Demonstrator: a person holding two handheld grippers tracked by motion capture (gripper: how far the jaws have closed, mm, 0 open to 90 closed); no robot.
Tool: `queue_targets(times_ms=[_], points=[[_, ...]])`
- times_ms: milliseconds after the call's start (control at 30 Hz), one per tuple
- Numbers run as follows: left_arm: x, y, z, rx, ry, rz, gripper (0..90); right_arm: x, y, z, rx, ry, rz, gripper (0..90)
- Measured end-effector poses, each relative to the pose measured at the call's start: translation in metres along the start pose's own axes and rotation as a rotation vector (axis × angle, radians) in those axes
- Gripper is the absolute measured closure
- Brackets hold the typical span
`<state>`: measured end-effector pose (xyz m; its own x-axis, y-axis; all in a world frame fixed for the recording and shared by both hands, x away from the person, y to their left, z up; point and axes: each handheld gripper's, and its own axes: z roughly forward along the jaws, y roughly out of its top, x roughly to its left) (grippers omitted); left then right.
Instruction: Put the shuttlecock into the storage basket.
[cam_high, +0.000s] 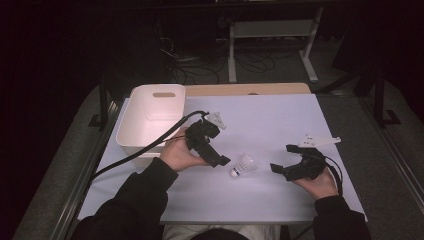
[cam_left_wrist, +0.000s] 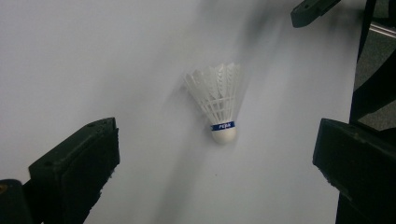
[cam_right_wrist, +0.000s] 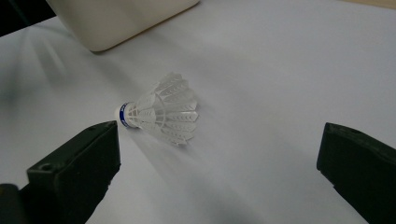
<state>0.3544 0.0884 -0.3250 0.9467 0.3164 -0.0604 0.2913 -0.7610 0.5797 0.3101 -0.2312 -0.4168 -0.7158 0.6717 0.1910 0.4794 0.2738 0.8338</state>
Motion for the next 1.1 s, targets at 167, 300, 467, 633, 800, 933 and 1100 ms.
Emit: queue_targets(times_ms=[167,300,467,633,800,933,1100], points=[[-0.001,-0.001,0.011,0.012,-0.021,-0.002,0.5,0.0,0.0,0.0,-0.001,0.001,-0.003,0.0],[-0.001,-0.002,0.018,0.021,-0.029,-0.006,0.5,0.0,0.0,0.0,0.001,0.001,0.0,0.0],[-0.001,-0.002,0.023,0.032,-0.037,-0.005,0.5,0.0,0.0,0.0,0.001,0.003,-0.001,0.0],[-0.002,-0.003,0.029,0.044,-0.046,-0.002,0.6,0.0,0.0,0.0,0.003,0.004,-0.001,0.0],[-0.002,-0.004,0.037,0.061,-0.055,-0.004,1.7,0.0,0.0,0.001,0.005,0.006,-0.002,0.0],[-0.002,-0.005,0.044,0.061,-0.067,-0.009,1.7,0.0,0.0,0.001,0.003,0.008,-0.003,0.0],[-0.002,-0.008,0.056,0.068,-0.083,-0.018,1.7,0.0,0.0,0.001,0.006,0.008,-0.004,0.0]])
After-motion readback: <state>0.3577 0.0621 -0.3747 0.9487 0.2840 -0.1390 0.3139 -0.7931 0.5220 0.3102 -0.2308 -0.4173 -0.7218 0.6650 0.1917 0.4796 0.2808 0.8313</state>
